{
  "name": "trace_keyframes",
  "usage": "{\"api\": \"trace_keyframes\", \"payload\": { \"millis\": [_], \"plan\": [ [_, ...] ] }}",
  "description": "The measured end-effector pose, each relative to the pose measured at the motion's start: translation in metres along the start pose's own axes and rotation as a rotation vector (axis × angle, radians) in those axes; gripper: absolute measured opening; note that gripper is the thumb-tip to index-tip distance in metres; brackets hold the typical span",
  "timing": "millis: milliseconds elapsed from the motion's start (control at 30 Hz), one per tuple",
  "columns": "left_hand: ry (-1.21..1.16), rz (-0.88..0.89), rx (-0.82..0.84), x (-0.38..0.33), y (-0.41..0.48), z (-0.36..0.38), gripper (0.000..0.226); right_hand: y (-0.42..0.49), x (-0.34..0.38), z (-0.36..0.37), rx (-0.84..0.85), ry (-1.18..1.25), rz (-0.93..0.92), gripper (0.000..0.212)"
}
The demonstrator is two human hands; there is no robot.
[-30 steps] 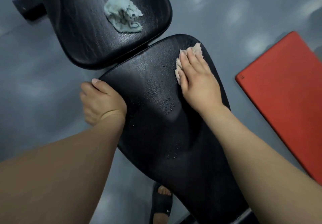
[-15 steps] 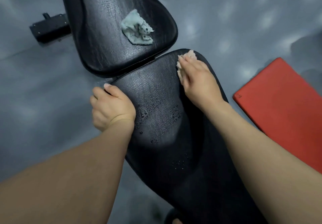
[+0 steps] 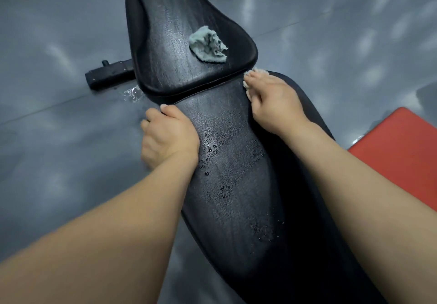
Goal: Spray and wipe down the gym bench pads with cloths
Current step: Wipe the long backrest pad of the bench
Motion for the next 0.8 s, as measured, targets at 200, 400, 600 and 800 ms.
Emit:
{"api": "trace_keyframes", "payload": {
  "millis": [200,400,600,800],
  "plan": [
    [-0.074,0.001,0.046,0.003,0.002,-0.002,0.052,-0.032,0.018,0.005,-0.017,0.028,-0.077,0.043],
    [-0.139,0.1,0.23,0.011,-0.008,-0.015,0.047,-0.062,0.035,-0.003,0.004,0.078,-0.133,0.038],
    [-0.119,0.184,0.222,0.035,-0.028,-0.019,0.049,-0.025,-0.015,-0.03,-0.092,0.081,0.173,0.033],
    [-0.114,0.185,0.087,0.036,-0.025,-0.009,0.046,0.0,-0.009,0.002,-0.032,0.069,0.096,0.035]
  ]
}}
Point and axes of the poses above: each hand's wrist, its own y-axis towards the middle knuckle, its own z-axis out of the palm, x = y × z, the point moved 4 cm from there along y, towards the middle knuckle, and after that the axes turned 9 degrees about -z, right-handed, at the moved point
